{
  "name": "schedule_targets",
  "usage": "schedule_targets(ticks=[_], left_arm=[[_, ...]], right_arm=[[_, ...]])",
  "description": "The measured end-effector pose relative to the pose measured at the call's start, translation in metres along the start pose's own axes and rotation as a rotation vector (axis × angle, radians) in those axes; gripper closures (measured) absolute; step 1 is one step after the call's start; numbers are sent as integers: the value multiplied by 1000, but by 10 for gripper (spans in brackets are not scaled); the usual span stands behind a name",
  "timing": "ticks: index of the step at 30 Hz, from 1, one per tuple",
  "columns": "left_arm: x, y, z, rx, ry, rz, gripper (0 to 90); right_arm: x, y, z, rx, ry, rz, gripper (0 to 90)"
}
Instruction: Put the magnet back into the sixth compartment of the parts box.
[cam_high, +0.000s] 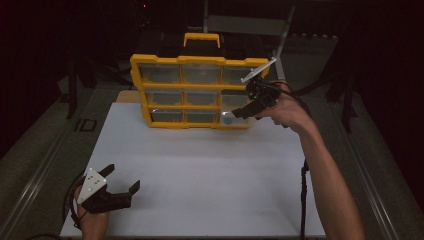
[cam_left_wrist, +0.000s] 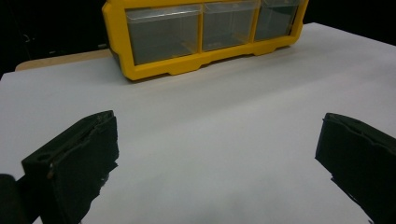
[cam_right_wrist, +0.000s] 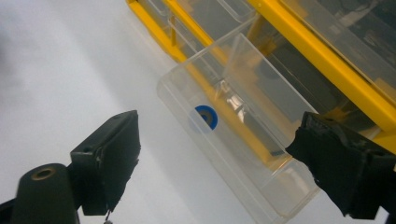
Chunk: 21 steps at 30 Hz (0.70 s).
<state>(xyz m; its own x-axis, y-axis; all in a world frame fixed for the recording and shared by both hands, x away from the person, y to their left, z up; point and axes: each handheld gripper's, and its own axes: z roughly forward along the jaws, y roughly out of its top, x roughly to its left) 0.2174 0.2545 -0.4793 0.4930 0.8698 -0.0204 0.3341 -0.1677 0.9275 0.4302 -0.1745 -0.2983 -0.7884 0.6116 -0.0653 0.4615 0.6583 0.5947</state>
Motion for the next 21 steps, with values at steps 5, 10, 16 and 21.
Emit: schedule_targets(ticks=[5, 10, 16, 21], left_arm=[[0, 0, 0, 0, 0, 0, 0], [0, 0, 0, 1, -2, 0, 0], [0, 0, 1, 2, -2, 1, 0], [0, 0, 1, 5, -2, -2, 0]], right_arm=[[3, 0, 0, 3, 4, -14, 139], [6, -1, -1, 9, 12, -32, 139], [10, -3, -1, 15, 23, -66, 141], [13, -4, 0, 21, 31, -87, 142]])
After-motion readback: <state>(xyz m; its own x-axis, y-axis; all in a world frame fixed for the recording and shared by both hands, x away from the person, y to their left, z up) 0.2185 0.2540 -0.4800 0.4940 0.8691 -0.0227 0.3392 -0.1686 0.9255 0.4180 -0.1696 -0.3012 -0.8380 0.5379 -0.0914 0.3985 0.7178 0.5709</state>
